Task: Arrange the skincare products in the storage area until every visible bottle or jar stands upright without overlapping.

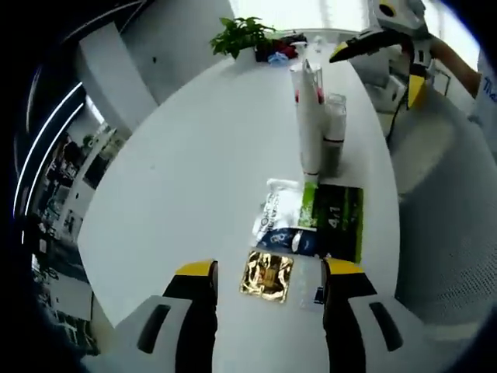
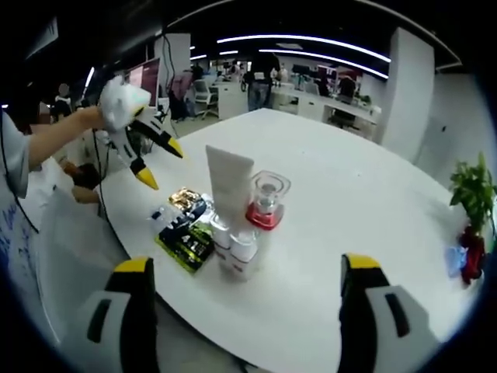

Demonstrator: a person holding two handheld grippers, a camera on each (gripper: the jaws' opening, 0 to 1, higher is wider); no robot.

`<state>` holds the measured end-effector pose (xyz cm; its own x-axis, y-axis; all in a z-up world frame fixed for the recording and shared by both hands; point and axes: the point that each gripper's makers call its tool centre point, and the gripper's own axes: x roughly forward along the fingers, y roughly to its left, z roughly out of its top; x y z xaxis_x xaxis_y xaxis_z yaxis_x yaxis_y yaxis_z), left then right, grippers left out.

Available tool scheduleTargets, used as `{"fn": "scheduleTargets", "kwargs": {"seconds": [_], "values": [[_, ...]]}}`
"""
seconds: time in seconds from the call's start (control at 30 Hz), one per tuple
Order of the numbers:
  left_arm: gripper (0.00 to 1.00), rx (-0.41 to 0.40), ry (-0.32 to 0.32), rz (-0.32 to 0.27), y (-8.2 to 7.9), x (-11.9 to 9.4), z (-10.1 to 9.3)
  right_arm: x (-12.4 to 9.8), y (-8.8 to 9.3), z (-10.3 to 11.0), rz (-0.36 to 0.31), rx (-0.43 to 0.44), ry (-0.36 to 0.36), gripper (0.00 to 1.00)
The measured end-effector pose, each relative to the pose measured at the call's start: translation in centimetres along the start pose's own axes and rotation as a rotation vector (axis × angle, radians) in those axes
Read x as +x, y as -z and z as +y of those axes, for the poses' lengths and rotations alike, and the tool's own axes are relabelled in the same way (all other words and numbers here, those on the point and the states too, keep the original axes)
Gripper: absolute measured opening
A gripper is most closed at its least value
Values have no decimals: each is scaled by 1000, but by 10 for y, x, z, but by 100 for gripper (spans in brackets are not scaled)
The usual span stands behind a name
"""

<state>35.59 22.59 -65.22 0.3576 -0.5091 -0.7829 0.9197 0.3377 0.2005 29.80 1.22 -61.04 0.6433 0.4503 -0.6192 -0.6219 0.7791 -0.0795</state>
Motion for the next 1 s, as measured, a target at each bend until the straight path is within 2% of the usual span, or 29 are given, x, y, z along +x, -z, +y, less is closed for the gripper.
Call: {"fn": "scheduleTargets", "kwargs": {"seconds": [0.27,0.4,0.63,1.0], "values": [[59,-122,-56,-98,-11,-18,-3,0,-3,1,1,-15,-8,100],[66,-182,-92,-154,-16,-28,-5,0,-4,1,1,-23,-10,100],[72,-213,-131,-213,-23,-46,-12,1,-5,1,-3,-26,-10,100],[78,-314,-172,-278,-15,-59,-19,-2,-6,-2,-14,-22,0,100]]}}
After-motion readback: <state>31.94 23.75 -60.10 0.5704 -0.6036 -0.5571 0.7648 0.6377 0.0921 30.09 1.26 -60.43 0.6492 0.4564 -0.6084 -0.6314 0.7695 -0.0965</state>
